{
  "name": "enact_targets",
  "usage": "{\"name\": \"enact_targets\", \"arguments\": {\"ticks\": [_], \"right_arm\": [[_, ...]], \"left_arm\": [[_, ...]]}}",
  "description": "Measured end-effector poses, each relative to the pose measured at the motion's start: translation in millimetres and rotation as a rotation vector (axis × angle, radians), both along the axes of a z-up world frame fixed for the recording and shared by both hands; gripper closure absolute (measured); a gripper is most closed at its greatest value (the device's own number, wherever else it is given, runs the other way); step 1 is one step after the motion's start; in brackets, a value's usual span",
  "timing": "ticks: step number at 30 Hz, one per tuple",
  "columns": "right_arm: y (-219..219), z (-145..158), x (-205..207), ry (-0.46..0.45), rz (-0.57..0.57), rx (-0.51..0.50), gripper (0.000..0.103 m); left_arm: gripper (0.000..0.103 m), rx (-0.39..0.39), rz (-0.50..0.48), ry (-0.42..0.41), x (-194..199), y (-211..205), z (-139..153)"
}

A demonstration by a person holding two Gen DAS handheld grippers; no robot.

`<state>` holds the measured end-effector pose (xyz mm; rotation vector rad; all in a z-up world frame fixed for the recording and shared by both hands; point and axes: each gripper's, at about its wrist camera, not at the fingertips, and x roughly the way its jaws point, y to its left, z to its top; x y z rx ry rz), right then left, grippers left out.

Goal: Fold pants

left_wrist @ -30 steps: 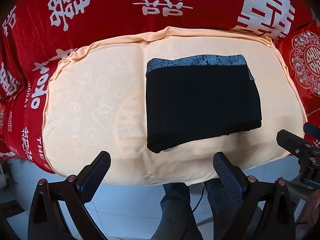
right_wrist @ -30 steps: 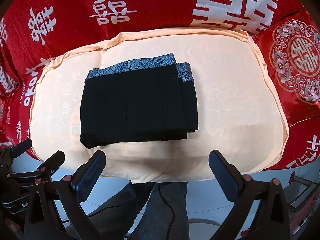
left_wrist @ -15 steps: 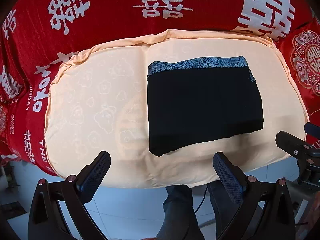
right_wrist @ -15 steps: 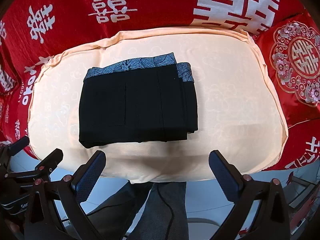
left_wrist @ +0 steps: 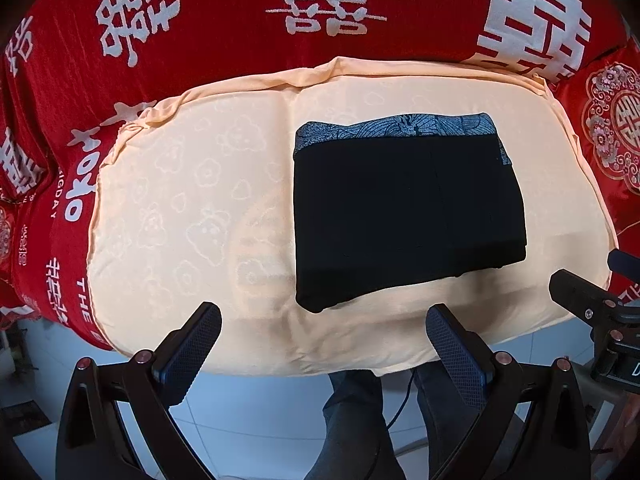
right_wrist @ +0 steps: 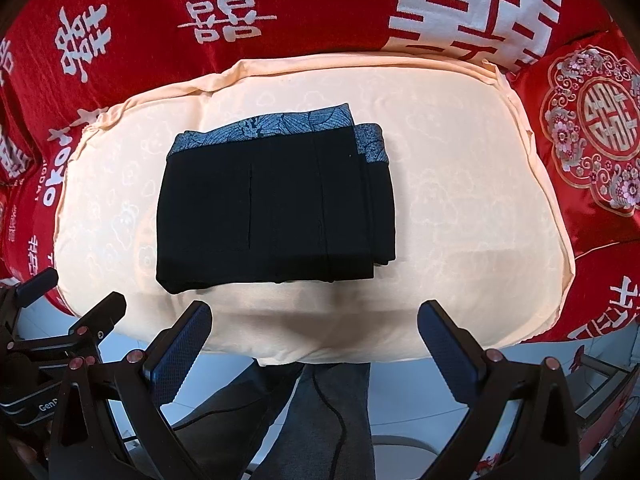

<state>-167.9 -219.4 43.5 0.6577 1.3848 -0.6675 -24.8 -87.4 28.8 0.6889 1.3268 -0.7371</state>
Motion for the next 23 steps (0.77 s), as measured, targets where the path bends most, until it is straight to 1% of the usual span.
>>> {"name": "enact_targets", "arguments": {"ticks": [10,17,23], "right_arm": [[0.7,-0.3,0.3,0.002,0.002,0.000,0.000],[1.1,-0.6,0.4,0.003,0.000,0.001,0.000],[1.6,-2.0,-0.5,0.003,0.003,0.004,0.000]], "left_arm": [[0.000,0.002,0.030,0.030,1.0,0.7,-2.3],[0.000,-0.006,0.025,0.039,-1.4,0.4,-2.4],[0.000,-0.011,0.002,0.030,-4.8,-1.2,0.2]]}}
